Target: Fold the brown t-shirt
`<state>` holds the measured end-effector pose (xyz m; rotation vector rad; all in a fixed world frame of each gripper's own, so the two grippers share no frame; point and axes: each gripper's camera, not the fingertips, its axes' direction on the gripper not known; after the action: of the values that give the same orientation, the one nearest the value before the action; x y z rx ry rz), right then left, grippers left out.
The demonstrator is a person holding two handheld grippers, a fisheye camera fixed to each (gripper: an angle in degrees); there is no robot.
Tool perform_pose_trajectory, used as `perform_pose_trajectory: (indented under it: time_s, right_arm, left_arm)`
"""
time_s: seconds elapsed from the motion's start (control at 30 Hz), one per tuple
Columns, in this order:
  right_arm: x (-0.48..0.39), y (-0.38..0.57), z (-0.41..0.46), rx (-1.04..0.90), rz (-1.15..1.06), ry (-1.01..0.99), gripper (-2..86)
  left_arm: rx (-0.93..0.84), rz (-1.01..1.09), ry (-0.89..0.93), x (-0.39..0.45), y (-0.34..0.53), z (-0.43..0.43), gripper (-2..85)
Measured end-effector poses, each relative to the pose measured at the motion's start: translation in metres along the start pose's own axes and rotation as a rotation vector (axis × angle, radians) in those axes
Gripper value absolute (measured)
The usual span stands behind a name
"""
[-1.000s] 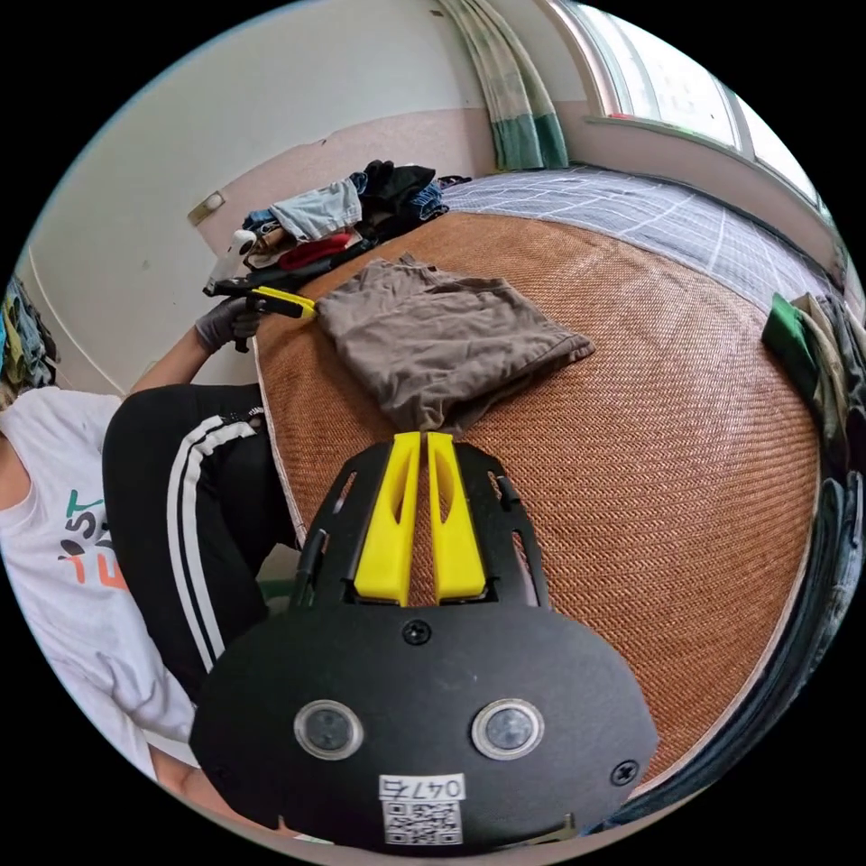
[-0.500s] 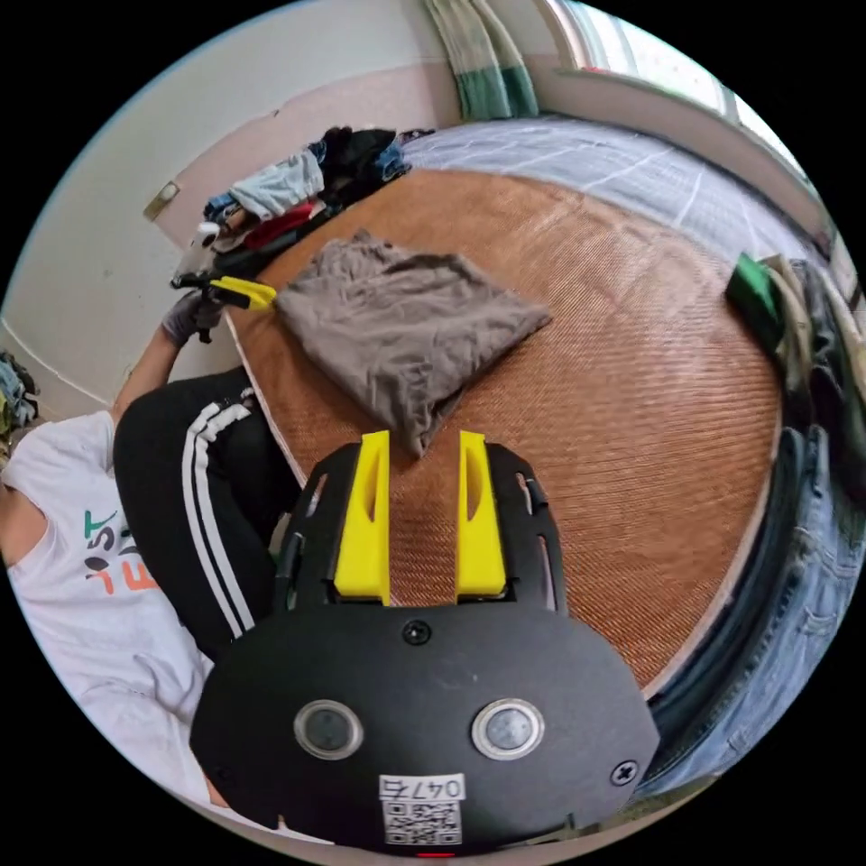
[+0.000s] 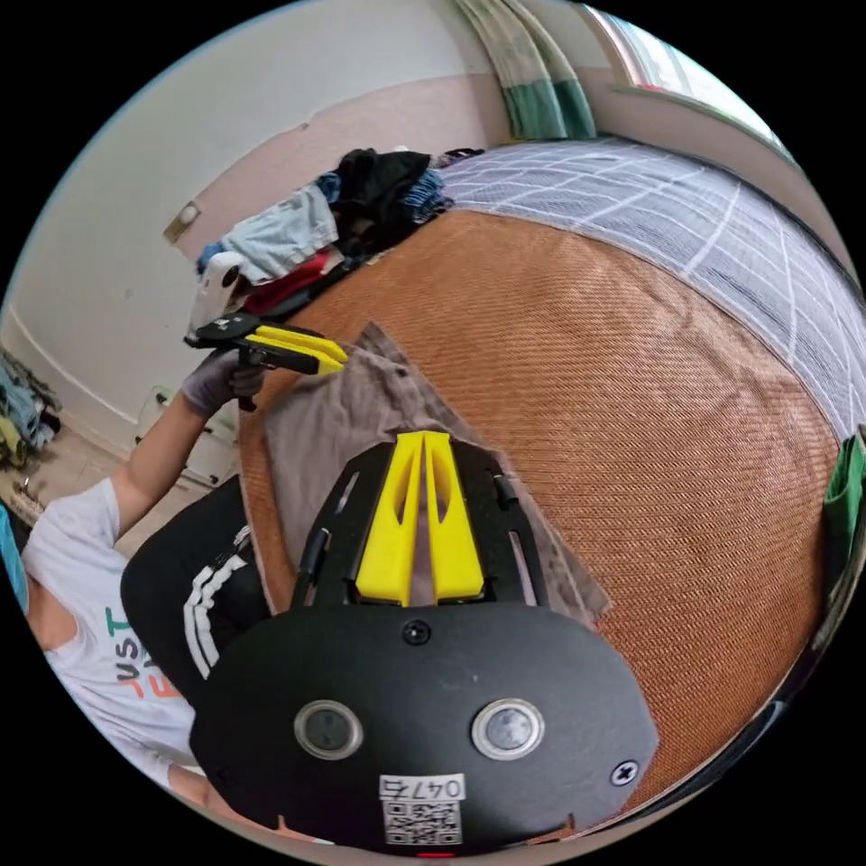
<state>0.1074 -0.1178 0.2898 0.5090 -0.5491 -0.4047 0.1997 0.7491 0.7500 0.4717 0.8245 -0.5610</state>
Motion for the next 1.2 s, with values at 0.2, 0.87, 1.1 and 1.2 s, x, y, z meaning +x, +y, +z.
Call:
perform_pose_trajectory:
  time_s: [0.2,0.87,1.1,1.2]
  right_arm:
    - [0.002,0.013,-0.003,0.079,0.140,-0.020,-1.1]
    - [-0.218,0.024,-0.036,0.078,-0.138,0.001,-0.7]
    - [-0.285,0.106,-0.019,0.052,-0.171,0.109,-0.5]
    - [-0.284,0.129,-0.009,0.119,-0.126,0.083,-0.5]
  left_arm:
    - [0.139,-0.060,0.164,-0.037,0.063,-0.080,6.4]
    - [0.369,-0.594,0.199,-0.034,0.211,-0.229,14.3]
    - [0.398,-0.641,0.328,-0.021,0.154,-0.245,7.3]
    - [0.445,-0.614,0.359,0.007,0.114,-0.268,3.7]
